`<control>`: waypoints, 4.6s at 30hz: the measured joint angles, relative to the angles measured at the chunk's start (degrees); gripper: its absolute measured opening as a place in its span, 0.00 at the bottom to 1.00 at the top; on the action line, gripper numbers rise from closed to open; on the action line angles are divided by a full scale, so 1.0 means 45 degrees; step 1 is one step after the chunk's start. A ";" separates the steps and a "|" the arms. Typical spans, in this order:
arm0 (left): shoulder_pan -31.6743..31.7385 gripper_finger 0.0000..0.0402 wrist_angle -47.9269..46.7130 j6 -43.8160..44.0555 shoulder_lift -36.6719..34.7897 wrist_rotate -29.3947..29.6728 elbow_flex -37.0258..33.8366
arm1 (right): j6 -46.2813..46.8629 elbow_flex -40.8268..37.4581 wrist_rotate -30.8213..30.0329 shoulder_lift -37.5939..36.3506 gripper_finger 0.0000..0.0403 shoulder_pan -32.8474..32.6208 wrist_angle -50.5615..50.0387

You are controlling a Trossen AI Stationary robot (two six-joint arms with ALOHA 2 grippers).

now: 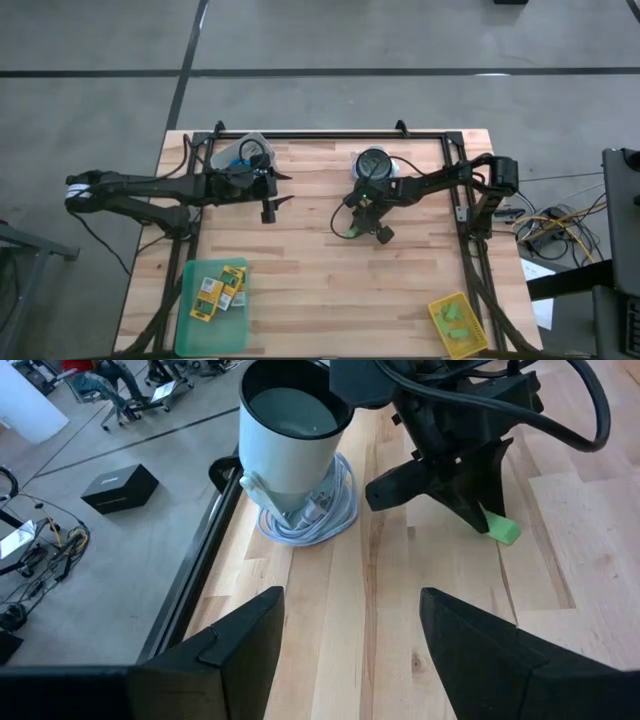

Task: Pick & Place School Supplies
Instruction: Put the green eraser into the yellow bin, then return to Home Position

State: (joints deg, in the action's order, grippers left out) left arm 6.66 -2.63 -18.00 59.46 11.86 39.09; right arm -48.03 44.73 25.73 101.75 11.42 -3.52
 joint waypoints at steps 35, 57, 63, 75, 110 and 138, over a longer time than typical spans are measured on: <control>-0.0001 0.60 0.0000 0.0000 -0.0005 0.0000 0.0000 | 0.0952 -0.0028 0.0168 -0.4461 0.21 -0.0097 -0.0153; 0.0004 0.60 0.0002 0.0000 -0.0005 0.0000 -0.0004 | 0.4747 -0.0009 0.1414 -1.1926 0.21 -0.2202 -0.8216; 0.0004 0.60 0.0004 0.0000 -0.0002 0.0000 0.0000 | 0.7824 -0.0009 0.1413 -1.2916 0.21 -0.3354 -0.9995; 0.0000 0.60 0.0005 0.0000 -0.0005 0.0005 -0.0004 | 1.2311 -0.0471 0.2194 -1.3264 0.21 -0.5930 -1.1481; 0.0004 0.60 0.0004 0.0000 -0.0005 0.0004 0.0000 | 2.6574 -0.4822 0.1575 -0.9929 0.26 -1.2649 -0.3112; 0.0004 0.60 0.0000 0.0000 -0.0004 0.0000 0.0000 | 2.5124 -0.4803 0.2292 -1.1365 0.32 -1.2643 -0.3076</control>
State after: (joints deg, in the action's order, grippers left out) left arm 6.68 -2.63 -18.00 59.44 11.86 39.09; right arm 65.03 23.11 36.05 50.61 -45.47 -17.36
